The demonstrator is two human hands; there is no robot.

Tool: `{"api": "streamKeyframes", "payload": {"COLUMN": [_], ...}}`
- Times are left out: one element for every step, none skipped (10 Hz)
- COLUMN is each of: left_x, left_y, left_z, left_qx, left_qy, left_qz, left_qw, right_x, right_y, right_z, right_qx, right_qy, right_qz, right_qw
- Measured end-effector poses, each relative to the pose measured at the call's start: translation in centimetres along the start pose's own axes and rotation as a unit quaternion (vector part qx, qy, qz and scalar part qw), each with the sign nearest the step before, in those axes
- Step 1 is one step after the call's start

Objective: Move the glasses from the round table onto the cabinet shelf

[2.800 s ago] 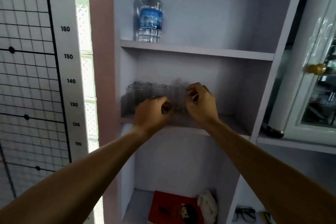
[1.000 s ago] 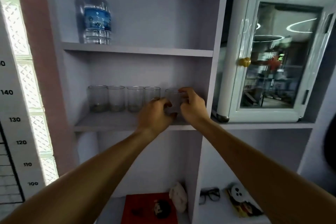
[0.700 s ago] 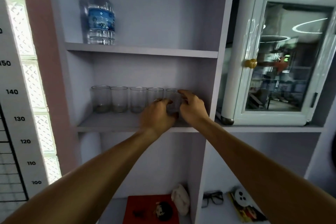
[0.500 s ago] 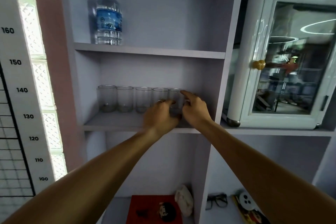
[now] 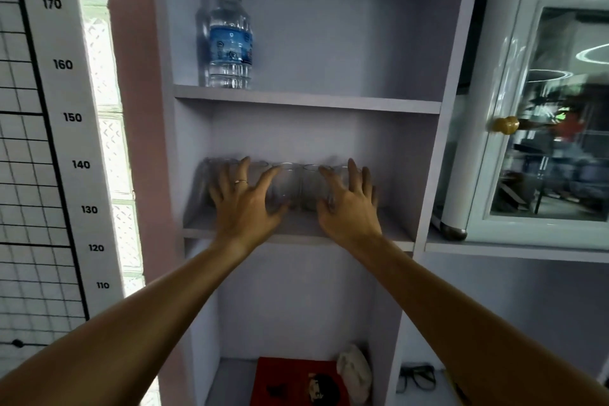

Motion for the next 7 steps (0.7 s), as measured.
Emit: {"api": "streamKeyframes", "payload": {"left_x": [0.0,0.1,0.2,0.0,0.1,0.8,2.4], "left_y": [-1.2,-1.2,-1.3,-1.3,-0.9,-0.1,0.3], "left_z": [1.0,0.9,0.9,1.0,1.5,1.9,2.1], "left_qx": [0.001,0.001,0.004,0.014,0.031,0.035,0.083], "left_qy": [0.022,0.015,0.012,0.010,-0.003,-0.019,-0.047], "left_qz": [0.075,0.089,0.098,0.117,0.106,0.082,0.091], "left_qw": [0.997,0.996,0.995,0.993,0.994,0.996,0.991], "right_x": [-0.5,-0.5,-0.6,-0.7,-0.4,1.1,3.7], "right_y": [-1.2,-1.5,-1.5,-1.3,-0.3,0.0,0.4], "right_z": [0.5,0.6,0.6,0.8,1.2,1.7,2.4], "right_qx": [0.016,0.024,0.027,0.025,0.014,0.003,-0.069], "right_qy": [-0.013,-0.022,-0.027,-0.035,-0.054,-0.051,-0.043], "right_qz": [0.011,0.006,0.004,0.019,0.023,0.007,-0.026], "right_qw": [1.000,0.999,0.999,0.999,0.998,0.999,0.996]}}
Point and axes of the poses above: each hand's wrist, its own x-axis away from the middle knuckle, its own y-axis out of the back of the hand, z = x × y, the point moved 10 cm from there along -x, towards the middle knuckle, and after that the axes turned 9 degrees about -x, right-handed, at the moved point
